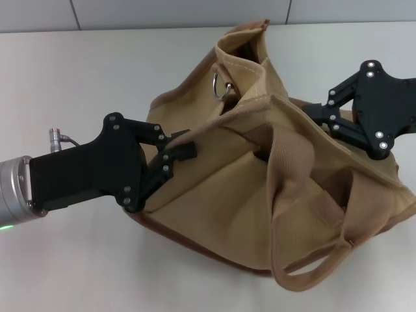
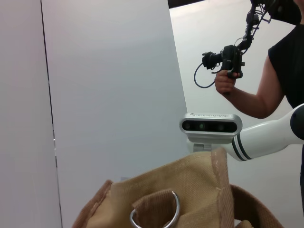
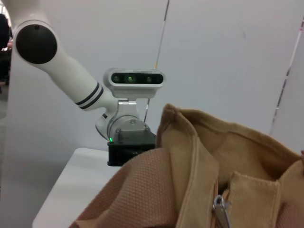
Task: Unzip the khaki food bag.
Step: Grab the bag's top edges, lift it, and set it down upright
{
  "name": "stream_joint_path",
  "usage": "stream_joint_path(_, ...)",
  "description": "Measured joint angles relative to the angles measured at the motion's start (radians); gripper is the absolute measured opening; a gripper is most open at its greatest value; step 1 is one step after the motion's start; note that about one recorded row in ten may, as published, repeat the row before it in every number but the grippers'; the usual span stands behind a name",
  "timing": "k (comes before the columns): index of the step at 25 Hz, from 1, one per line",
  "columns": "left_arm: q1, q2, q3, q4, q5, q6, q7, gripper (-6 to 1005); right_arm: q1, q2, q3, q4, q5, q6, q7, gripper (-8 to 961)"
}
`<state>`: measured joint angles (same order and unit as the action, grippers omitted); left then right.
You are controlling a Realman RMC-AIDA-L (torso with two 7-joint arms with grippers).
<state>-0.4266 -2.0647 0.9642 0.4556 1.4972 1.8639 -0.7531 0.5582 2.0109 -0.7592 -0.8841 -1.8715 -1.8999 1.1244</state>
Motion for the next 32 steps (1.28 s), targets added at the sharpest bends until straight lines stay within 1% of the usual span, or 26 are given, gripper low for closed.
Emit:
stream_joint_path(8,0.004,0.001,-0.004,0.0,-0.001,0.001,0.006,64,-0.043,0.0,0.017,0.002,-0.005,0.002,0.0,0)
stream_joint_path(11,0.004,0.002,-0.01,0.0,-0.001,0.003,0.006,64,-0.058,0.0,0.047,0.003,-0.001,-0.004,0.0,0)
stream_joint_path(12,0.001,0.001,-0.011,0.0,-0.001,0.005,0.006,64,-0.057,0.001,0.081,0.009,0.001,-0.018,0.006,-1)
stream_joint_path(15,-0.002,0.001,-0.01,0.0,-0.001,0.005,0.006,64,-0.048,0.002,0.098,0.015,0.006,-0.028,0.03,-1)
stream_joint_path(17,-0.006,0.001,-0.006,0.0,0.002,0.005,0.008,64,-0.022,0.002,0.099,0.018,0.013,-0.033,0.066,-1)
stream_joint_path(19,-0.006,0.0,-0.005,0.0,0.002,0.005,0.011,65,-0.014,0.002,0.097,0.019,0.013,-0.033,0.068,37)
stream_joint_path(22,-0.007,-0.002,-0.004,0.0,0.003,0.004,0.018,65,0.029,0.002,0.084,0.028,0.007,-0.034,0.086,93)
stream_joint_path(24,-0.008,-0.002,-0.003,0.0,0.003,0.004,0.018,65,0.038,0.002,0.077,0.029,0.005,-0.034,0.091,135)
stream_joint_path(27,-0.008,-0.002,-0.003,-0.001,0.004,0.0,0.021,65,0.063,-0.002,0.023,0.03,0.002,-0.029,0.109,202)
stream_joint_path(32,-0.009,-0.002,-0.005,-0.005,0.004,-0.004,0.029,65,0.087,-0.012,-0.023,0.03,-0.021,-0.024,0.154,315)
